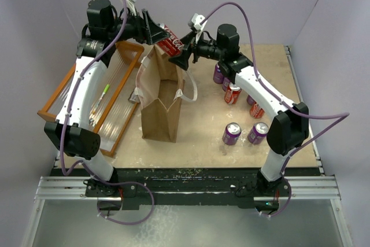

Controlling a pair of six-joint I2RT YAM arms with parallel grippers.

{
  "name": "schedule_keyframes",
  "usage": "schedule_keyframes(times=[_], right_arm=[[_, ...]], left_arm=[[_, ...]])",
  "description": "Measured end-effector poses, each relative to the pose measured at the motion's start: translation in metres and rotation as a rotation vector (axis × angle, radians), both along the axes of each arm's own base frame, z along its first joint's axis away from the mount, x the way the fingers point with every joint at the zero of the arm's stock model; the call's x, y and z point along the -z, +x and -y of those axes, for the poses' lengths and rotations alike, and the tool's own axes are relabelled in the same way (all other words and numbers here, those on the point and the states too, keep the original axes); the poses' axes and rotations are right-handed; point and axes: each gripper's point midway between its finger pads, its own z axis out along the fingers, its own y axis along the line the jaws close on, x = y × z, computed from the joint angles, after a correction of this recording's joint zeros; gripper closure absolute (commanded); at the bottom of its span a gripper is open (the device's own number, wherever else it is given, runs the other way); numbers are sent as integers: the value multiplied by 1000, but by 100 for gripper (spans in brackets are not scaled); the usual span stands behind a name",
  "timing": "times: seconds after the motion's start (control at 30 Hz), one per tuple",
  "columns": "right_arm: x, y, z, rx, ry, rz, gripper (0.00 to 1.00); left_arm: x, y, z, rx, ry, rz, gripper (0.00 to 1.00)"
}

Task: Place the beverage into the canvas bag
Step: Pick up the drink from the canvas bag.

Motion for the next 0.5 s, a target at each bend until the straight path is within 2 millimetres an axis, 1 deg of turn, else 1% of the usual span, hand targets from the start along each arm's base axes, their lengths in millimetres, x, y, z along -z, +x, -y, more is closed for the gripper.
schedule_keyframes(times=[0.1, 0.27, 0.4, 0.47, 0.5], right_arm=[[-5, 1, 0, 21, 17, 17, 1], [-15, -1, -2, 30, 48, 47, 7], [-24, -6, -4, 24, 70, 71, 24], [-26, -8, -5, 20, 77, 72, 35], [-26, -9, -6, 15, 79, 69, 43]], left_arm=[[1, 3, 1, -4, -52, -42, 100], [5, 3, 4, 10, -107, -101, 100], [10, 1, 8, 28, -134, -145, 100], [13, 1, 8, 30, -140, -160, 100], [13, 1, 8, 30, -145, -164, 100]])
